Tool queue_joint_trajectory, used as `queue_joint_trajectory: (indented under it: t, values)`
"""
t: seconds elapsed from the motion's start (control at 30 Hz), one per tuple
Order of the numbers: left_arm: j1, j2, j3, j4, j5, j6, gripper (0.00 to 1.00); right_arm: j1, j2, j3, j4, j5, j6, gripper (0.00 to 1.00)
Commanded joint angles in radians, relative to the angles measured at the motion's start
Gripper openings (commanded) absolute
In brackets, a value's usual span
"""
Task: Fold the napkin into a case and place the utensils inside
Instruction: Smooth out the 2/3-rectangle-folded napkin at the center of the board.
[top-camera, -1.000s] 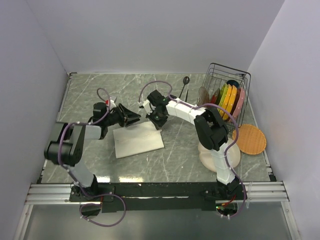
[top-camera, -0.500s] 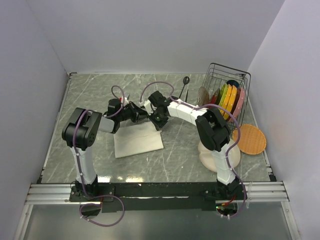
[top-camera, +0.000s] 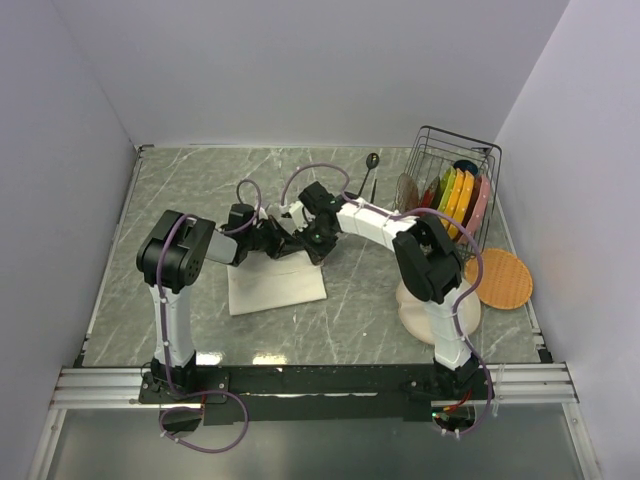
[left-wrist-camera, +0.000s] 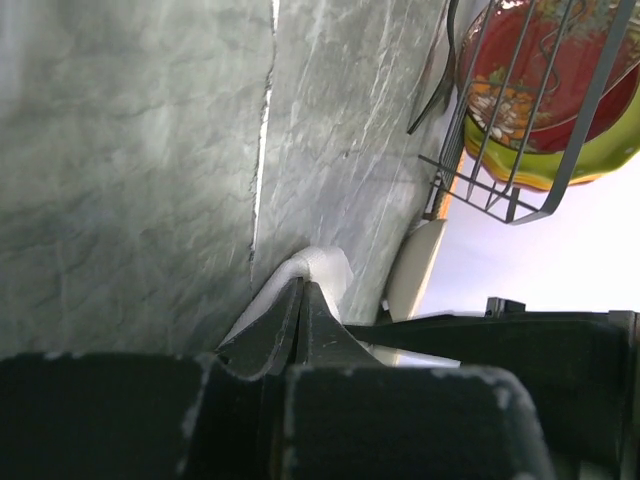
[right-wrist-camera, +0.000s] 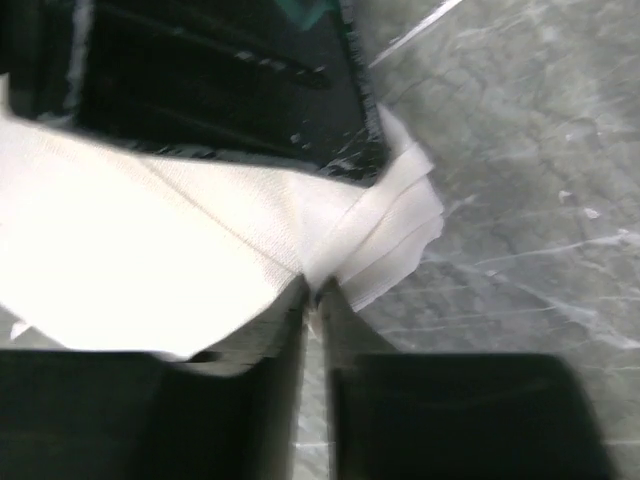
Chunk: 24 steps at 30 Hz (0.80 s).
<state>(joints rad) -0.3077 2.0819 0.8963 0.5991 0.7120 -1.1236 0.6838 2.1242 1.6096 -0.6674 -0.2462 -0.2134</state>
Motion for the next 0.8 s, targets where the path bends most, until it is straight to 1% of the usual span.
queue_joint_trajectory:
  t: [0.0,0.07,0.17,0.23,0.3,0.43,0.53,0.63,0.73,0.77]
  values:
    - [-0.005,0.063,0.007,-0.168,-0.097,0.116,0.01,-0.047,-0.099,0.082,-0.129,-0.143,0.023,0.36]
    - [-0.005,0.063,0.007,-0.173,-0.106,0.123,0.01,-0.087,-0.110,0.121,-0.159,-0.198,0.054,0.38]
    - [-0.005,0.061,0.006,-0.185,-0.111,0.130,0.01,-0.136,-0.096,0.185,-0.172,-0.315,0.138,0.38]
    - [-0.005,0.061,0.004,-0.185,-0.106,0.136,0.01,-0.171,-0.079,0.185,-0.140,-0.373,0.212,0.36]
    - [-0.005,0.061,0.004,-0.188,-0.106,0.139,0.01,-0.190,-0.060,0.168,-0.086,-0.410,0.282,0.30]
    - [-0.005,0.061,0.012,-0.202,-0.108,0.154,0.01,-0.187,-0.009,0.164,-0.043,-0.441,0.356,0.23]
    - [-0.005,0.066,0.015,-0.200,-0.109,0.154,0.01,-0.185,0.014,0.136,0.011,-0.456,0.411,0.21]
    - [-0.005,0.072,0.024,-0.209,-0.111,0.163,0.01,-0.175,0.020,0.112,0.032,-0.462,0.424,0.21]
    - [-0.005,0.070,0.027,-0.219,-0.112,0.171,0.01,-0.168,0.025,0.087,0.032,-0.437,0.425,0.24]
    - [-0.005,0.070,0.026,-0.216,-0.112,0.171,0.01,-0.165,0.026,0.072,0.032,-0.423,0.422,0.28]
